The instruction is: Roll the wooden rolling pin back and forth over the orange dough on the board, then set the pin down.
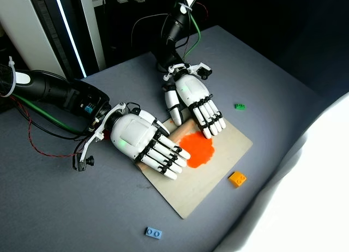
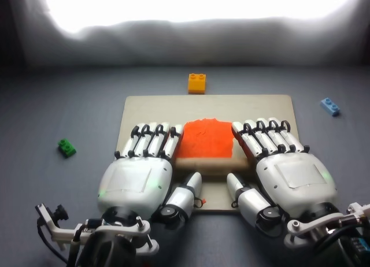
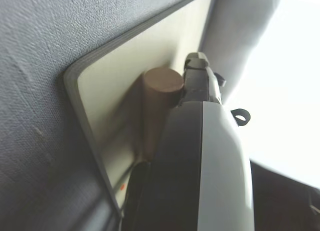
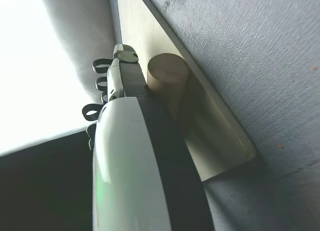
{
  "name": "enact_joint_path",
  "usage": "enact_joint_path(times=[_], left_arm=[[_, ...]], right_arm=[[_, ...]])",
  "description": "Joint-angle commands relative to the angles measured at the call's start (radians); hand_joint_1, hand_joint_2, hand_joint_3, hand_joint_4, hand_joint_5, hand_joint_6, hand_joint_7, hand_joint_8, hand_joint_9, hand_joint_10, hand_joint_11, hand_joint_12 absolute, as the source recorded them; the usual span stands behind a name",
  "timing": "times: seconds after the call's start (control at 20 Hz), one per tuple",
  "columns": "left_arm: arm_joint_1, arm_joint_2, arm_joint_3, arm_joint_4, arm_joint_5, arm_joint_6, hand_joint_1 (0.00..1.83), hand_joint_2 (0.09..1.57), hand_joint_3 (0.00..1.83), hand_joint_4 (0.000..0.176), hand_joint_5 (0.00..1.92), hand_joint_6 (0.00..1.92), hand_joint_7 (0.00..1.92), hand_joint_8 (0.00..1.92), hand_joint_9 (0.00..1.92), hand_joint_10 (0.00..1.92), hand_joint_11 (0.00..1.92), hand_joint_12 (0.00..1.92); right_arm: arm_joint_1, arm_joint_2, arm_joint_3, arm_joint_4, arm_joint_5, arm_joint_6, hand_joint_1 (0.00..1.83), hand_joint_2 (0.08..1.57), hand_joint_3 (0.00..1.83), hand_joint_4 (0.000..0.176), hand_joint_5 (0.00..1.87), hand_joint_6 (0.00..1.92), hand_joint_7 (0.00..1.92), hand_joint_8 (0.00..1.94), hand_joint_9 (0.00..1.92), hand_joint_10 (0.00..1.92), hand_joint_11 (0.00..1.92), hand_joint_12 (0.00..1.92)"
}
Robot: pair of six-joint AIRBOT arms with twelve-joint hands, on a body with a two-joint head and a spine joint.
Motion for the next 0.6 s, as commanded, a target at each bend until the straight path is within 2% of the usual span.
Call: enact_joint_path(times=[0.0, 0.55], left_arm=[[-0.009, 0.002, 0.009, 0.071, -0.079, -0.002, 0.00, 1.57, 0.03, 0.000, 0.05, 0.00, 0.02, 0.00, 0.00, 0.00, 0.00, 0.00], [-0.036, -0.006, 0.059, 0.071, -0.043, -0.018, 0.00, 1.57, 0.03, 0.000, 0.05, 0.00, 0.04, 0.01, 0.02, 0.01, 0.00, 0.00]], right_arm=[[0.011, 0.001, 0.004, -0.068, 0.089, 0.004, 0.00, 1.57, 0.12, 0.000, 0.06, 0.01, 0.04, 0.00, 0.00, 0.00, 0.00, 0.00], [0.027, -0.001, 0.030, -0.050, 0.059, 0.025, 0.00, 1.55, 0.08, 0.000, 0.06, 0.00, 0.05, 0.01, 0.00, 0.00, 0.00, 0.00]])
